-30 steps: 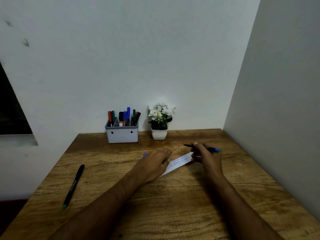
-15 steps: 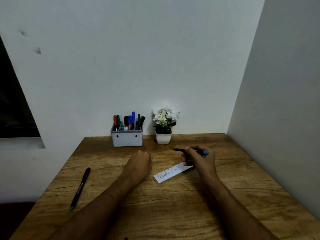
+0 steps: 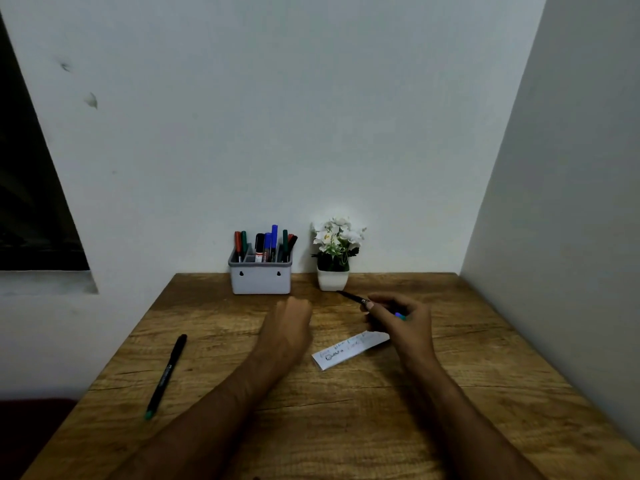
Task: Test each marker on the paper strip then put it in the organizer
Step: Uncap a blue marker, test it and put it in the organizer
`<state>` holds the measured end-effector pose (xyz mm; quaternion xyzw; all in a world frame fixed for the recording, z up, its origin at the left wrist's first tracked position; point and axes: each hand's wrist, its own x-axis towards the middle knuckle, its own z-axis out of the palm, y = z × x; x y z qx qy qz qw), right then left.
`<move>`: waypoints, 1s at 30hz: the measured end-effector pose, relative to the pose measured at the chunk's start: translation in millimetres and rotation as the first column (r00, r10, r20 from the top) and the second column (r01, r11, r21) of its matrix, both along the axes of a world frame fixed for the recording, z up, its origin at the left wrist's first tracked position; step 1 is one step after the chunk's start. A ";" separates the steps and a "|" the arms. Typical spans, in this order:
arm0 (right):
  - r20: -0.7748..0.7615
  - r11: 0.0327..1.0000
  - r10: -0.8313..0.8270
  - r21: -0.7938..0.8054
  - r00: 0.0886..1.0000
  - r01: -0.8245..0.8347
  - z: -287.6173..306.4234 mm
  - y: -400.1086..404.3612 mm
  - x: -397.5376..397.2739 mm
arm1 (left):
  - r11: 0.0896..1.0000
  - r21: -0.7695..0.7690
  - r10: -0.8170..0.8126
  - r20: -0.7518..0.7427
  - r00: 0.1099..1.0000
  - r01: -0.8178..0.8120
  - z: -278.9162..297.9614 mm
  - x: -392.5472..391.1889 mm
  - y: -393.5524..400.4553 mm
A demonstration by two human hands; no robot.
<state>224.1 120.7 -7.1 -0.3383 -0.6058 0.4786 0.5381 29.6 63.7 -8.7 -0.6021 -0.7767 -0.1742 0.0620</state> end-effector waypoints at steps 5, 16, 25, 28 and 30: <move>-0.019 1.000 -0.012 0.021 1.000 0.013 4.1 -0.9 2.5 | 0.932 0.338 -0.027 0.421 0.907 -0.129 13.8 -4.6 13.2; 0.003 0.983 -0.048 0.179 0.999 0.046 5.6 -14.5 -4.9 | 0.903 0.122 -0.244 0.935 -0.258 -0.411 61.0 5.1 30.7; -0.015 0.978 -0.067 0.197 0.998 0.069 4.3 -14.1 -6.2 | 0.913 0.124 -0.257 0.915 -0.310 -0.390 61.2 22.5 24.1; -0.009 0.979 -0.057 0.196 0.998 0.058 3.1 -14.0 -9.6 | 0.932 0.127 -0.235 0.925 -0.299 -0.340 60.5 30.8 21.3; -0.011 0.981 -0.049 0.186 0.999 0.050 2.5 -13.5 -11.5 | 0.939 0.136 -0.233 0.928 -0.291 -0.315 59.8 35.3 20.3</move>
